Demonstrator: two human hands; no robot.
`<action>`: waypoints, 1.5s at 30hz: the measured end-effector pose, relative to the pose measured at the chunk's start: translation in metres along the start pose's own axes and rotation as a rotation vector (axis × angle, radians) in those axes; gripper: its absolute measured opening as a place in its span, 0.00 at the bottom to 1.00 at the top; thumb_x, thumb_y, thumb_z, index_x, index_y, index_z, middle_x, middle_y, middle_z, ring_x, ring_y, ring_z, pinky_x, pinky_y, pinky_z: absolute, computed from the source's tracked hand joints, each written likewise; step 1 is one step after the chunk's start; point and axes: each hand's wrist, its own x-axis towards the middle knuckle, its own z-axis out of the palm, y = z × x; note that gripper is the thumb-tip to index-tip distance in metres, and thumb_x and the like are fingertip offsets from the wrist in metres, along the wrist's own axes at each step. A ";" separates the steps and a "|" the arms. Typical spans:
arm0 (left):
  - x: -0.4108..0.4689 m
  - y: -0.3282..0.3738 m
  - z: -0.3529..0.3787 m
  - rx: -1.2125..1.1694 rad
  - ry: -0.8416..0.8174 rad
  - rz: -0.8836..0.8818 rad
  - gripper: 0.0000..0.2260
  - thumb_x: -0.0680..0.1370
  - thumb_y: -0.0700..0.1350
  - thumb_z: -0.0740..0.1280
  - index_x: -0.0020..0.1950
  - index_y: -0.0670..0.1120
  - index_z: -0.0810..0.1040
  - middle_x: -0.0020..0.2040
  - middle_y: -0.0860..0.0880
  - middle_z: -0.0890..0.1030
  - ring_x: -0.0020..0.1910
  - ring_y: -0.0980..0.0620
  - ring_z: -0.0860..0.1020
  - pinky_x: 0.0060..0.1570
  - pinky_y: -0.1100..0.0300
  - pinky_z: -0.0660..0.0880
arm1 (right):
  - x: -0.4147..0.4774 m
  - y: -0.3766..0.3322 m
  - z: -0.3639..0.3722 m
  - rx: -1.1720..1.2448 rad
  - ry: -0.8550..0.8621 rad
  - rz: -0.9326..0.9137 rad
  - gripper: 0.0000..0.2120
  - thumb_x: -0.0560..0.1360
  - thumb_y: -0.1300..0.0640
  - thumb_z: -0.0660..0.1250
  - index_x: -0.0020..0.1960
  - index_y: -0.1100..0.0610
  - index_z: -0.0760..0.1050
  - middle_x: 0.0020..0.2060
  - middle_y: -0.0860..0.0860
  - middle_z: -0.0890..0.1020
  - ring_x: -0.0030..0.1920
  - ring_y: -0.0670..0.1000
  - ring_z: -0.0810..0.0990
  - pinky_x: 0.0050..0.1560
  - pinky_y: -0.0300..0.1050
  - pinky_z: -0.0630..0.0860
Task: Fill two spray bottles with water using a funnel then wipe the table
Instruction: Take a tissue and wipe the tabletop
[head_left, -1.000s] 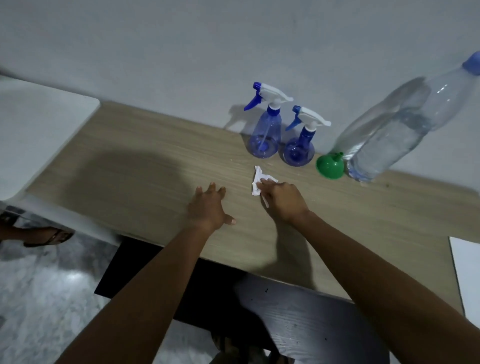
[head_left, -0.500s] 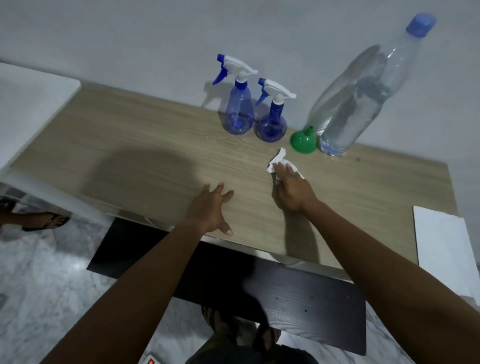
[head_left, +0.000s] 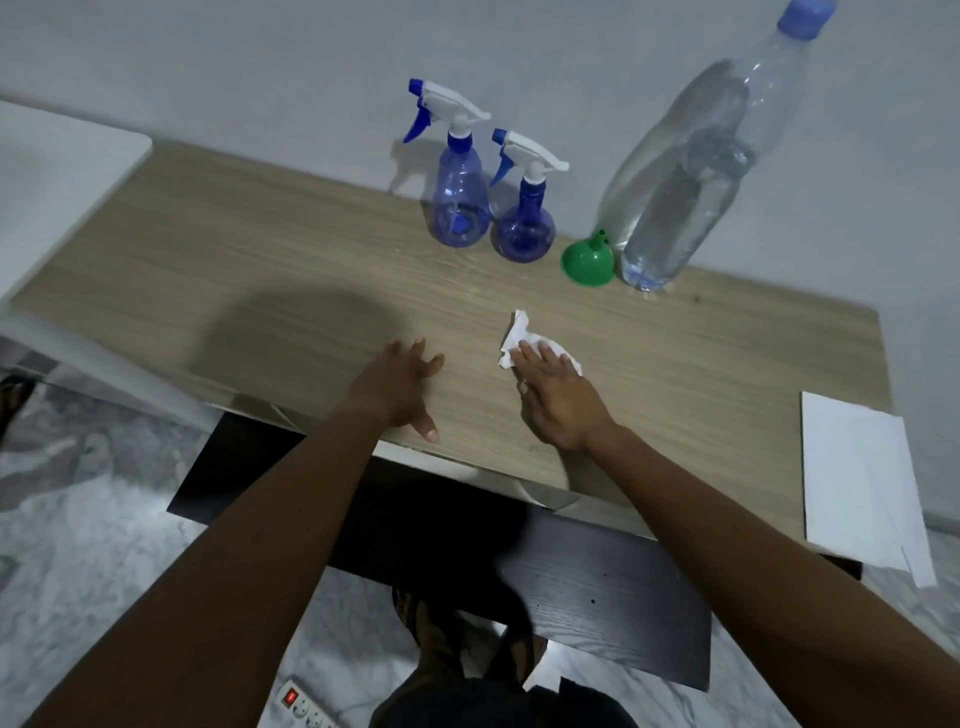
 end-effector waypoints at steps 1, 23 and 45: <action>0.000 0.000 0.000 -0.008 0.002 -0.003 0.54 0.62 0.54 0.82 0.81 0.56 0.53 0.83 0.50 0.46 0.81 0.42 0.43 0.78 0.43 0.54 | -0.001 -0.001 -0.003 0.067 0.019 0.029 0.23 0.83 0.59 0.57 0.78 0.56 0.66 0.78 0.55 0.67 0.79 0.59 0.62 0.77 0.54 0.58; 0.000 -0.006 0.005 -0.052 0.043 0.001 0.55 0.61 0.56 0.82 0.81 0.58 0.54 0.82 0.52 0.47 0.81 0.42 0.45 0.77 0.42 0.54 | -0.006 -0.019 0.011 -0.109 0.330 0.098 0.12 0.77 0.59 0.63 0.55 0.51 0.83 0.49 0.55 0.86 0.47 0.63 0.84 0.43 0.51 0.76; -0.035 -0.039 0.030 -0.150 0.155 -0.161 0.44 0.72 0.65 0.71 0.81 0.55 0.52 0.82 0.50 0.45 0.81 0.41 0.45 0.75 0.36 0.56 | 0.039 -0.073 0.002 -0.246 0.008 -0.120 0.15 0.75 0.56 0.64 0.59 0.50 0.83 0.52 0.56 0.86 0.50 0.63 0.83 0.47 0.50 0.77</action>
